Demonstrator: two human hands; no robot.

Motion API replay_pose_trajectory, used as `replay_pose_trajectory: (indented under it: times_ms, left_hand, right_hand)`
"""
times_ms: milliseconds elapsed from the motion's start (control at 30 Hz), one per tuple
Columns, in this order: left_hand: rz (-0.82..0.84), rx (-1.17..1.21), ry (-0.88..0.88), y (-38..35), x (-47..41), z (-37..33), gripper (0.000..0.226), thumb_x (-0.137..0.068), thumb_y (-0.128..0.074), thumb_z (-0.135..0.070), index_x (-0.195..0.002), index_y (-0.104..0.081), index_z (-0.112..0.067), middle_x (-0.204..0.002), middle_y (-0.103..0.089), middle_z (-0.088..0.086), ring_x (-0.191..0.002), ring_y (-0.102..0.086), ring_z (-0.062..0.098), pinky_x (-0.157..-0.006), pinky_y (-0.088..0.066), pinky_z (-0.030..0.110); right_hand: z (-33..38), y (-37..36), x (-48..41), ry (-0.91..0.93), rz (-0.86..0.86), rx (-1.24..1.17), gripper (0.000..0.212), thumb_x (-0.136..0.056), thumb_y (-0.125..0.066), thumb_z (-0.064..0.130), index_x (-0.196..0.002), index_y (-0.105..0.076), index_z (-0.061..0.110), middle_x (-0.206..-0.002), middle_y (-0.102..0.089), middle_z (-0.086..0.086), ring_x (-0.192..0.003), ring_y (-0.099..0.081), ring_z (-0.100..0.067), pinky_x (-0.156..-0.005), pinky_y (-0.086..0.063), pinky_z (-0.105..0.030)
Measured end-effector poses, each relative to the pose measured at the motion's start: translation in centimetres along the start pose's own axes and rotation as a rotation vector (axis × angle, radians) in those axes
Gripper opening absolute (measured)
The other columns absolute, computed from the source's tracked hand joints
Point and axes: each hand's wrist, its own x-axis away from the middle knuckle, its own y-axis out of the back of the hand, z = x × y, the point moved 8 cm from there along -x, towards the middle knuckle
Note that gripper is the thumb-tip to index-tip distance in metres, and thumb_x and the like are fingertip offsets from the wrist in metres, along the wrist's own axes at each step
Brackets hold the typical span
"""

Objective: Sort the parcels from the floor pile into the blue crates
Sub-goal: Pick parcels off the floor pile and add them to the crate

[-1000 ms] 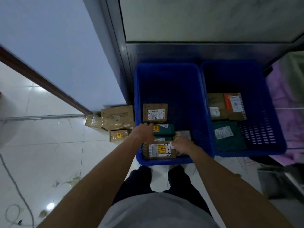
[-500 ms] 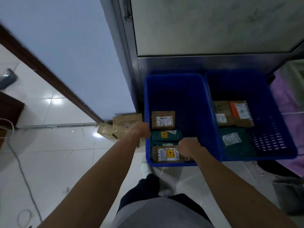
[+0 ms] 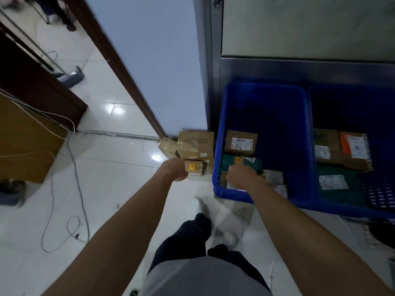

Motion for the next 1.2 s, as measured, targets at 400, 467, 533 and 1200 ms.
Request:
replay_pose_trajectory:
  times_ms: [400, 467, 533, 1200]
  left_hand:
    - [0.088, 0.175, 0.005, -1.8, -4.1, 8.1, 0.073, -0.091, -0.061, -0.046, -0.153, -0.036, -0.017, -0.152, -0.048, 0.009, -0.138, -0.047, 0.029, -0.106, -0.043, 0.039]
    - [0.098, 0.213, -0.014, -2.5, -6.2, 9.3, 0.076, -0.091, -0.061, -0.05, -0.155, -0.034, -0.019, -0.153, -0.045, 0.01, -0.139, -0.045, 0.03, -0.107, -0.041, 0.04]
    - [0.105, 0.264, -0.017, -3.5, -8.4, 10.8, 0.077, -0.091, -0.06, -0.051, -0.156, -0.031, -0.02, -0.155, -0.043, 0.01, -0.14, -0.044, 0.03, -0.109, -0.04, 0.041]
    - [0.379, 0.767, 0.127, -34.9, -40.5, 20.8, 0.082, -0.087, -0.063, -0.053, -0.157, -0.024, -0.033, -0.157, -0.042, 0.003, -0.142, -0.041, 0.029, -0.115, -0.035, 0.044]
  right_hand:
    - [7.0, -1.4, -4.1, 0.014, -0.027, 0.081, 0.034, -0.099, -0.041, 0.023, -0.125, -0.057, 0.007, -0.129, -0.056, -0.016, -0.111, -0.057, -0.035, -0.081, -0.044, -0.041]
    - [8.6, -1.2, -6.2, 0.022, -0.035, 0.065, 0.034, -0.1, -0.041, 0.025, -0.125, -0.057, 0.007, -0.128, -0.055, -0.014, -0.112, -0.056, -0.035, -0.081, -0.041, -0.039]
    - [10.4, -1.0, -8.8, 0.024, -0.067, 0.027, 0.032, -0.101, -0.041, 0.026, -0.121, -0.058, 0.008, -0.124, -0.056, -0.014, -0.104, -0.056, -0.032, -0.078, -0.04, -0.037]
    - [7.6, -28.3, -45.0, -0.308, 0.154, -0.186, 0.056, -0.1, -0.043, 0.039, -0.146, -0.04, 0.008, -0.144, -0.049, -0.014, -0.124, -0.052, -0.035, -0.086, -0.042, -0.037]
